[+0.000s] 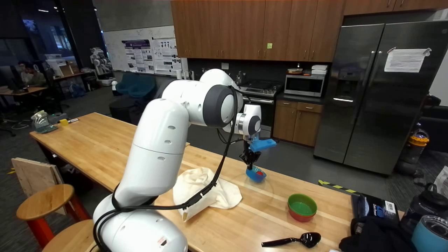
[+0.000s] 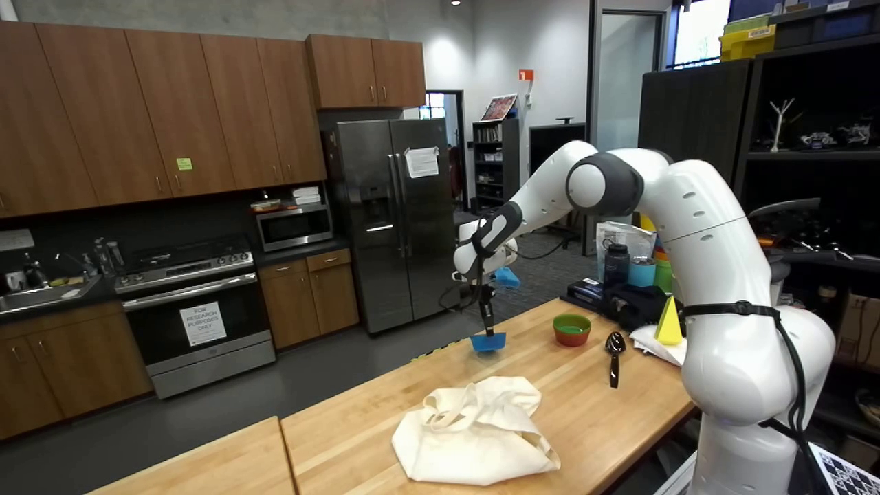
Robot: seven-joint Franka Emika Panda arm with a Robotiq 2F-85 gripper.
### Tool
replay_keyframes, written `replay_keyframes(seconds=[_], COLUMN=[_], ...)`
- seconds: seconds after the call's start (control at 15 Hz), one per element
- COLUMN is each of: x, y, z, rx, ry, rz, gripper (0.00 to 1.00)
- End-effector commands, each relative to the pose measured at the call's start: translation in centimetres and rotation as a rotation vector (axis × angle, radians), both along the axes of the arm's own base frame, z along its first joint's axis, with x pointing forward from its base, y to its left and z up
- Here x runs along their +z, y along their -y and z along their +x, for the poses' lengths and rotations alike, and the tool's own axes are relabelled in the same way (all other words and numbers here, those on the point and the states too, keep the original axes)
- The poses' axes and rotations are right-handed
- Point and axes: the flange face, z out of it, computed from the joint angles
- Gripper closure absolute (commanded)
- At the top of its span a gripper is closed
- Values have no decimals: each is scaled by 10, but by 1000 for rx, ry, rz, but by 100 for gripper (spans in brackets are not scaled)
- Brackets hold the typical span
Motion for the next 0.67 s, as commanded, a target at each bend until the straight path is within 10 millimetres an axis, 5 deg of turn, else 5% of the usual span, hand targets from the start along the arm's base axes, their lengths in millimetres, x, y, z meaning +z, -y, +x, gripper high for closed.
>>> replay_keyframes(seconds=[0.0, 0.27, 0.33, 0.6], x=[7, 13, 13, 14], y=[6, 12, 13, 17], z=[8, 12, 12, 13], rx=[-2, -3, -2, -10], ry=[16, 27, 29, 32], rz=[-29, -24, -30, -30], gripper=[99, 99, 70, 52])
